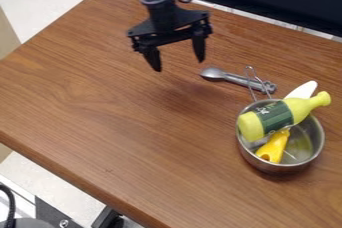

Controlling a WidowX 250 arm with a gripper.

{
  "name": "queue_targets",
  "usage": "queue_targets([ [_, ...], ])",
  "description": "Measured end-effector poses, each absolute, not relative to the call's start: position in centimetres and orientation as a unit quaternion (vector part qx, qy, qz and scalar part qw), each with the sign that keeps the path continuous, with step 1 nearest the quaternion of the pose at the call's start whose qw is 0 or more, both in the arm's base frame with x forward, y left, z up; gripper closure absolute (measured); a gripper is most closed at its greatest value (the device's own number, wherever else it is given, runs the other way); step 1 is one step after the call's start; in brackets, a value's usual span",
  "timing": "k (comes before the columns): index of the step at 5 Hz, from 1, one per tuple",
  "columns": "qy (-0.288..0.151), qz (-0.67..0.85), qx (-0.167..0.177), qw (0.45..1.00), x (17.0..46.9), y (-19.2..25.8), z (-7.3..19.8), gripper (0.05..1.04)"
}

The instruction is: Move the silver pot to the middle of the table

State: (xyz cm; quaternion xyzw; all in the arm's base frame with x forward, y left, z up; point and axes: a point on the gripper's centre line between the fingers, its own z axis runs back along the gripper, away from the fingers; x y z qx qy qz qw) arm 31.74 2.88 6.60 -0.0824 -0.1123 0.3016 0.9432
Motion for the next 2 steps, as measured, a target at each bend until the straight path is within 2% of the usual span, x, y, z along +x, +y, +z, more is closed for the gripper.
queue_targets([
  [2, -0.091, 0.345, -0.087, 0.930, 33.2, -0.1, 7.1, 0.083],
])
